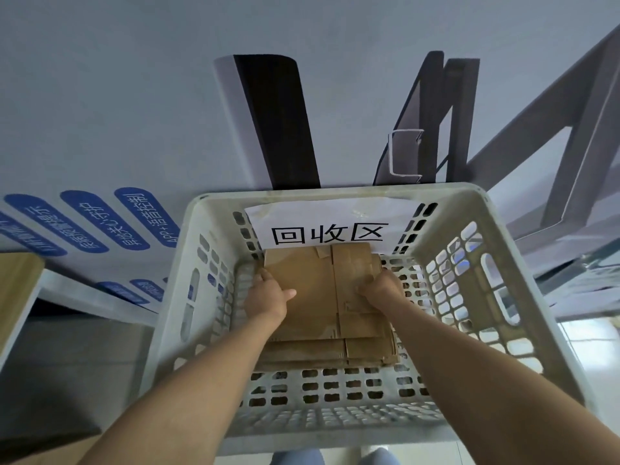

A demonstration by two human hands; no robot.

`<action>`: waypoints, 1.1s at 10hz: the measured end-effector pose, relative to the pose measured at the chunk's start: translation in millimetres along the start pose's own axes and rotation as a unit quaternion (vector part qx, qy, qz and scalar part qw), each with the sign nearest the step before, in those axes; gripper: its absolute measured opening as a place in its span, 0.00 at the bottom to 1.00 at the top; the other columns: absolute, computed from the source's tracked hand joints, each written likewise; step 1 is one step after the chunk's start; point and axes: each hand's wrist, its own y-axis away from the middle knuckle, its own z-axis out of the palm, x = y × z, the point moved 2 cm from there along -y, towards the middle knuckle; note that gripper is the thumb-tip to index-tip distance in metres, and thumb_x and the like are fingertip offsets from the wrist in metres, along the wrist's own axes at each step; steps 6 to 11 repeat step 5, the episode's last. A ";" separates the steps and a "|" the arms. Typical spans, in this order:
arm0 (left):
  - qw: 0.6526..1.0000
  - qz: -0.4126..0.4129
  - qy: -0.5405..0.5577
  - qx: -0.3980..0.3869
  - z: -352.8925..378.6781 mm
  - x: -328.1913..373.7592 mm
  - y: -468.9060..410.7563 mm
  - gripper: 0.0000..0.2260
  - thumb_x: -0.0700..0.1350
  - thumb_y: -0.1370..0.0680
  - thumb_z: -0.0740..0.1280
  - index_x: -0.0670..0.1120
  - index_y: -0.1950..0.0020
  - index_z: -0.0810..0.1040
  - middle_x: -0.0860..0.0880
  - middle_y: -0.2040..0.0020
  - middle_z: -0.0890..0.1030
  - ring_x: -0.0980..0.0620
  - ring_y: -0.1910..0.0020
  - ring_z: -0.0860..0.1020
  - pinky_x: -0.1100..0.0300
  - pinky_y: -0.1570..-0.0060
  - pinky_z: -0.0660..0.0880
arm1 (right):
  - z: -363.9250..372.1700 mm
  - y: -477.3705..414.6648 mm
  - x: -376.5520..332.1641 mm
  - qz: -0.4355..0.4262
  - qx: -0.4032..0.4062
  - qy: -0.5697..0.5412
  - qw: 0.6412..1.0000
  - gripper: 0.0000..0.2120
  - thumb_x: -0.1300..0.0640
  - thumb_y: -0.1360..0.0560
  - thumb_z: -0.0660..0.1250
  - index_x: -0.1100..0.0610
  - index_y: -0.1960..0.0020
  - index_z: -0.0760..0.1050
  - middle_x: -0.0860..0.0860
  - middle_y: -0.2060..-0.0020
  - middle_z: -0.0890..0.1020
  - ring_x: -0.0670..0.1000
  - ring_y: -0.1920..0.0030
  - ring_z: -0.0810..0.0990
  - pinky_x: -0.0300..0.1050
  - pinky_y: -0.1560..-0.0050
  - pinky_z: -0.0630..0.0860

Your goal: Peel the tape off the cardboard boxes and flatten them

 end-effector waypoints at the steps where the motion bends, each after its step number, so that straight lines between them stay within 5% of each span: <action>1: 0.994 0.066 -0.066 0.051 -11.1 8.7 10.2 0.26 0.55 0.23 0.64 0.42 0.30 0.64 0.42 0.32 0.66 0.43 0.37 0.71 0.53 0.47 0.73 | -1.6 12.0 -0.3 -0.019 0.029 0.032 0.999 0.17 0.55 0.23 0.66 0.61 0.37 0.69 0.55 0.50 0.79 0.53 0.54 0.78 0.45 0.60 0.74; 5: 0.978 0.203 -0.030 0.047 -41.6 13.6 12.9 0.17 0.47 0.23 0.67 0.45 0.35 0.74 0.46 0.37 0.74 0.46 0.38 0.71 0.55 0.42 0.69 | -30.0 48.5 -22.4 -0.117 0.093 0.175 0.973 0.17 0.62 0.25 0.62 0.61 0.36 0.69 0.57 0.42 0.76 0.58 0.41 0.75 0.53 0.41 0.74; 11: 0.978 0.203 -0.030 0.047 -41.6 13.6 12.9 0.17 0.47 0.23 0.67 0.45 0.35 0.74 0.46 0.37 0.74 0.46 0.38 0.71 0.55 0.42 0.69 | -30.0 48.5 -22.4 -0.117 0.093 0.175 0.973 0.17 0.62 0.25 0.62 0.61 0.36 0.69 0.57 0.42 0.76 0.58 0.41 0.75 0.53 0.41 0.74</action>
